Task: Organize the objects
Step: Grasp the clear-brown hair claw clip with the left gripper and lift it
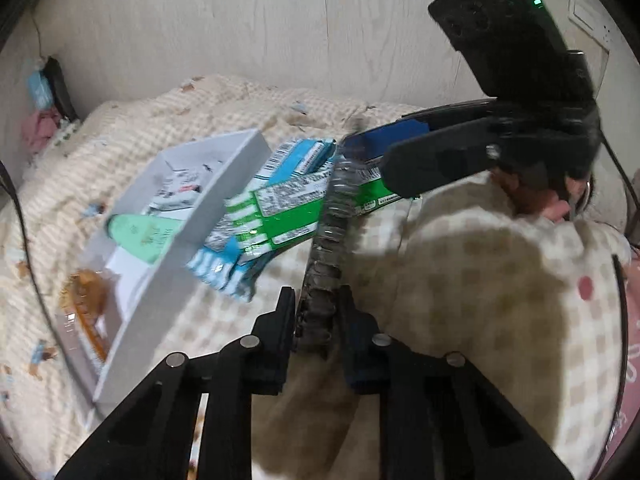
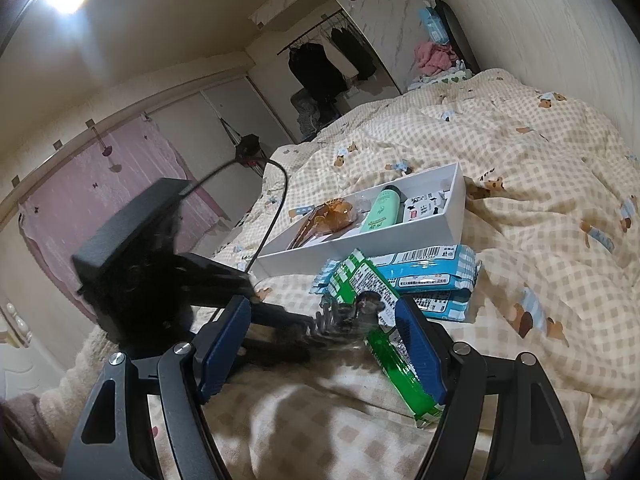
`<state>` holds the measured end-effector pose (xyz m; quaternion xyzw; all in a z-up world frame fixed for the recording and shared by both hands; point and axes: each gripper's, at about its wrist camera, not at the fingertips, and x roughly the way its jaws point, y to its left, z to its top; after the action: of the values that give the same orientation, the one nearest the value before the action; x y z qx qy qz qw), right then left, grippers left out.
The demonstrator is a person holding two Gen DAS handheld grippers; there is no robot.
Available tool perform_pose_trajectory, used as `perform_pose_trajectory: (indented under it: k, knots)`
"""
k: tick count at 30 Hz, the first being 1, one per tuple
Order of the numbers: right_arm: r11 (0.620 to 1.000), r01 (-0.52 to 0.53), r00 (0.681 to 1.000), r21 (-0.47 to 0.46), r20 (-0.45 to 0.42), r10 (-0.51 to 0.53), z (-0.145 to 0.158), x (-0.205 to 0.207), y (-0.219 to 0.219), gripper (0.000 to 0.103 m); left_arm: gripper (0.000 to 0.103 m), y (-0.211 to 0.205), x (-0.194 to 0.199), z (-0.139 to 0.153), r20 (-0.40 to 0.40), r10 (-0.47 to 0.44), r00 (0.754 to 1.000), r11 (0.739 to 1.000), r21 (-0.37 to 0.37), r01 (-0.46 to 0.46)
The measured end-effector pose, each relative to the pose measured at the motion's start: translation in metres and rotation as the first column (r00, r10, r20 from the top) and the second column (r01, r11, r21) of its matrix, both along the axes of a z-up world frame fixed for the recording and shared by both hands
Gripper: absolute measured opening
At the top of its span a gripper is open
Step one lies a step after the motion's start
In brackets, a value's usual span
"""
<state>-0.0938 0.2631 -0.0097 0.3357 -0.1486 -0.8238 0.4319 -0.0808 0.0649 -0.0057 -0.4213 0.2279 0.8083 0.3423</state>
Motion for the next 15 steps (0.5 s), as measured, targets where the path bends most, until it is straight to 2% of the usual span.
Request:
perform_pose_trajectory:
  k: [3,7,11,13,15]
  knots:
    - [1.000,0.001,1.000,-0.007,0.003,-0.001,0.000,-0.001,0.001,0.076,0.020,-0.020,0.010,0.013,-0.048,0.065,0.997,0.998,0.000,-0.065]
    - [1.000,0.000,1.000,-0.004,0.006,0.000,0.000,-0.001,0.002,0.076,0.020,-0.062,0.028,0.021,-0.101,0.187,0.977,0.982,0.017,-0.186]
    - [1.000,0.000,1.000,-0.002,0.008,0.000,0.000,0.000,0.001,0.076,0.020,-0.095,0.039,0.016,-0.117,0.320,0.940,0.947,-0.004,-0.322]
    - [1.000,-0.002,1.000,0.001,0.015,0.002,0.000,-0.001,0.000,0.076,0.020,-0.100,0.049,0.014,-0.112,0.323,0.940,0.945,-0.019,-0.327]
    - [1.000,-0.001,1.000,0.000,0.015,0.001,-0.001,-0.001,0.001,0.076,0.024,-0.098,0.055,0.016,-0.091,0.280,0.956,0.960,0.007,-0.280]
